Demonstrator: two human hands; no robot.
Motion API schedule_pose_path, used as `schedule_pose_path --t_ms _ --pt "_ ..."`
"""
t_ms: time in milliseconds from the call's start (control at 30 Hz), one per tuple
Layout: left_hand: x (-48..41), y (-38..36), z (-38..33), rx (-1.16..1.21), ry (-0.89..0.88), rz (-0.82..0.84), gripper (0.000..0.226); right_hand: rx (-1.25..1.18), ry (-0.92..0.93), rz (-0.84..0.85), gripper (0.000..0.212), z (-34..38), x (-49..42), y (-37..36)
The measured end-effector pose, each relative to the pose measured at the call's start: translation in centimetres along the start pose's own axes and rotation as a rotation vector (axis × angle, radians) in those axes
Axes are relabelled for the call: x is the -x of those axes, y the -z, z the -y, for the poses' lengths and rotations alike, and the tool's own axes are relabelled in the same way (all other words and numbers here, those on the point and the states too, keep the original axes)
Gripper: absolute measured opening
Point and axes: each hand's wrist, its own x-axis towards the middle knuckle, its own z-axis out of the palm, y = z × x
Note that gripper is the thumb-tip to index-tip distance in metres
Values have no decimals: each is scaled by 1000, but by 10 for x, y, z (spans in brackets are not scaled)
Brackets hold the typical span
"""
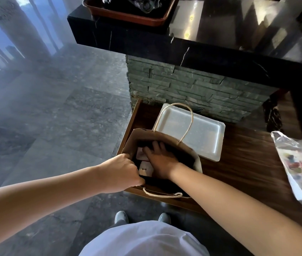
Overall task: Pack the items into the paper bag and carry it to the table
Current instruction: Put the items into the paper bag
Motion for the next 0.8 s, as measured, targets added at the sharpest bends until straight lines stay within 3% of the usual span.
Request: schedule_pose_path --t_ms 67,167,300,533,667,800 --pt "0 -1 -2 -20 -2 -3 22 1 -1 -59 79 3 2 -3" --pt "2 -2 0 -13 5 4 24 101 -7 66 59 7 6 -7" --pt "6 -4 0 4 -11 18 22 137 -21 92 68 7 9 -14" --pt "5 -2 -3 -7 -7 23 19 -107 9 78 77 0 8 -15" --pt "4 1 -3 22 17 13 25 -316 -52 61 64 -10 3 4" --pt "3 5 2 59 36 -9 27 -294 -92 108 50 -15 6 19"
